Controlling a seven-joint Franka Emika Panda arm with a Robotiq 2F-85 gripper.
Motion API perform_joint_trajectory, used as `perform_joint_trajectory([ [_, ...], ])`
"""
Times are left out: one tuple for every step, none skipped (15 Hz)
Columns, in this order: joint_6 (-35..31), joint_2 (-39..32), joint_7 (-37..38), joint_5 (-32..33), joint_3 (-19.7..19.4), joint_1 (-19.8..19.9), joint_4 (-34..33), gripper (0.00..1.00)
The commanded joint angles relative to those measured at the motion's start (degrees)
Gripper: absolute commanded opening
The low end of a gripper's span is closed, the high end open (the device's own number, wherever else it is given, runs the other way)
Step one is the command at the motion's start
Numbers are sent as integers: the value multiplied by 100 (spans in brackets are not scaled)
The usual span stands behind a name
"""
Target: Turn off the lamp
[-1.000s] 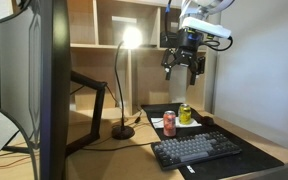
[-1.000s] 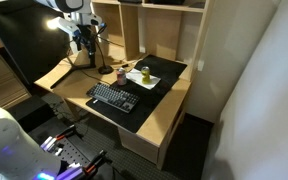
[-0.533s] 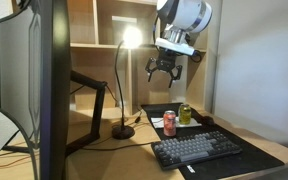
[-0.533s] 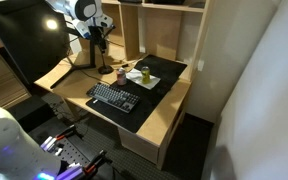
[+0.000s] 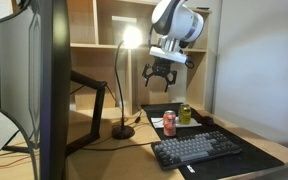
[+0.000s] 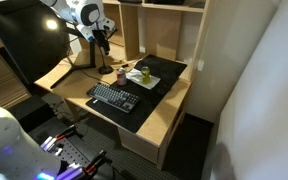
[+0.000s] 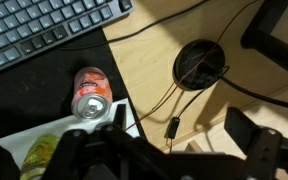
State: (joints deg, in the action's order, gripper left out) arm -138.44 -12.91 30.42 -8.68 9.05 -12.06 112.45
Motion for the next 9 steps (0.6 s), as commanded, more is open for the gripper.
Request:
perform_joint_trajectory([
  [-638, -989, 488, 592, -225, -311, -759, 100],
  [-742, -1217, 628, 727, -317, -398, -950, 100],
  [-825, -1430, 773, 814, -412, -482, -1134, 100],
  [-864, -1619, 941, 899, -525, -578, -1309, 100],
  [-880, -1729, 1058, 869, -596, -615, -1436, 100],
  [-845, -1406, 795, 713, -478, -529, -1022, 100],
  [-853, -1533, 826, 713, -517, -558, -1129, 100],
  [-853, -1561, 825, 710, -519, -561, -1136, 100],
  [-853, -1556, 825, 710, -518, -562, -1136, 100],
])
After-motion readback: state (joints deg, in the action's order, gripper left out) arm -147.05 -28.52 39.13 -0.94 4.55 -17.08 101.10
